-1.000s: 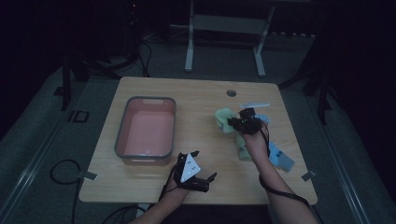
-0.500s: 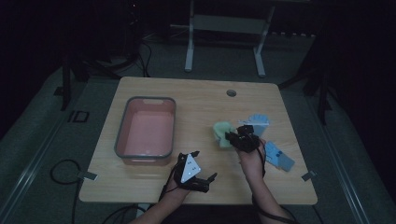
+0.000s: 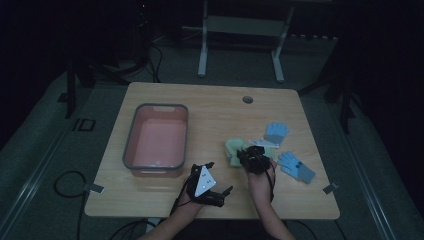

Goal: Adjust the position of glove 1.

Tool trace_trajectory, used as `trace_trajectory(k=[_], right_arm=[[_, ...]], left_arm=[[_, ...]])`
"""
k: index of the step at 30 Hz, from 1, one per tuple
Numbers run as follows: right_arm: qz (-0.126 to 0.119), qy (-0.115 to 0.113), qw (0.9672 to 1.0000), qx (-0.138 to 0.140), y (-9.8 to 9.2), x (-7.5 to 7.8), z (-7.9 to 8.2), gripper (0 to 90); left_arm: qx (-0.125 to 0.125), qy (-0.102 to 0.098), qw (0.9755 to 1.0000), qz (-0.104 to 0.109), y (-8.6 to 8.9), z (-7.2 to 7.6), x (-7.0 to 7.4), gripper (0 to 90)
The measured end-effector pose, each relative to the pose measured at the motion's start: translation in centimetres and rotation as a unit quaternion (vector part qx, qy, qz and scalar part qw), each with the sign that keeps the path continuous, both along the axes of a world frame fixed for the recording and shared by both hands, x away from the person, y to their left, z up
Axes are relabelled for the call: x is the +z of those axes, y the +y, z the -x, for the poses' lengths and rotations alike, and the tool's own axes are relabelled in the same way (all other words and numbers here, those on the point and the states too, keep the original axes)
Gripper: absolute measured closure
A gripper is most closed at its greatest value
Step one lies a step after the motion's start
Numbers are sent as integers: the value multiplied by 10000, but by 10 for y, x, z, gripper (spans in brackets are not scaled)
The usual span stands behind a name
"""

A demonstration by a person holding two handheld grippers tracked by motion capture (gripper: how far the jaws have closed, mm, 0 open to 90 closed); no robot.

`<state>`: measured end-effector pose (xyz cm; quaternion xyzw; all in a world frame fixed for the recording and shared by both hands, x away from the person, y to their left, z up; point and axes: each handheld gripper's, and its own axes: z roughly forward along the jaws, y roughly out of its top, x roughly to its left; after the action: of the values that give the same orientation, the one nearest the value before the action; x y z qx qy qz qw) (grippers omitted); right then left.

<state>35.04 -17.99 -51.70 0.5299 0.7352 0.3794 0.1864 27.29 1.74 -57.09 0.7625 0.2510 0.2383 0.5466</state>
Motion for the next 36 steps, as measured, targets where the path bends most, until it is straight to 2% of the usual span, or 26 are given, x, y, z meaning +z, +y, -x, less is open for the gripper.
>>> trace_trajectory(k=[4,8,11,15,17,20,22,29,36], right_arm=[[75,64,10000,-2,7,-12,-4,832],[199,327,9992,-85,9,-30,-8,785],[122,321,9994,-94,8,-35,-7,741],[89,281,9995,-100,7,-30,-6,647],[179,216,9996,-18,5,-25,-6,581],[48,180,9998,40,-1,-19,-8,566],[146,89,9998,62,-4,-14,-9,562],[196,-49,9998,81,-21,3,-18,569],[427,-159,9989,61,-46,10,-26,596]], left_arm=[[-14,-26,10000,-17,0,0,0,21],[11,-35,10000,8,0,1,0,21],[19,-22,10000,17,0,0,0,21],[11,-33,10000,1,0,1,0,21],[9,-33,10000,1,0,1,0,21],[-6,-17,10000,10,0,0,0,21],[-8,-7,10000,14,0,0,0,21],[-23,-4,10000,9,0,0,0,21],[-19,1,10000,10,0,0,0,21]])
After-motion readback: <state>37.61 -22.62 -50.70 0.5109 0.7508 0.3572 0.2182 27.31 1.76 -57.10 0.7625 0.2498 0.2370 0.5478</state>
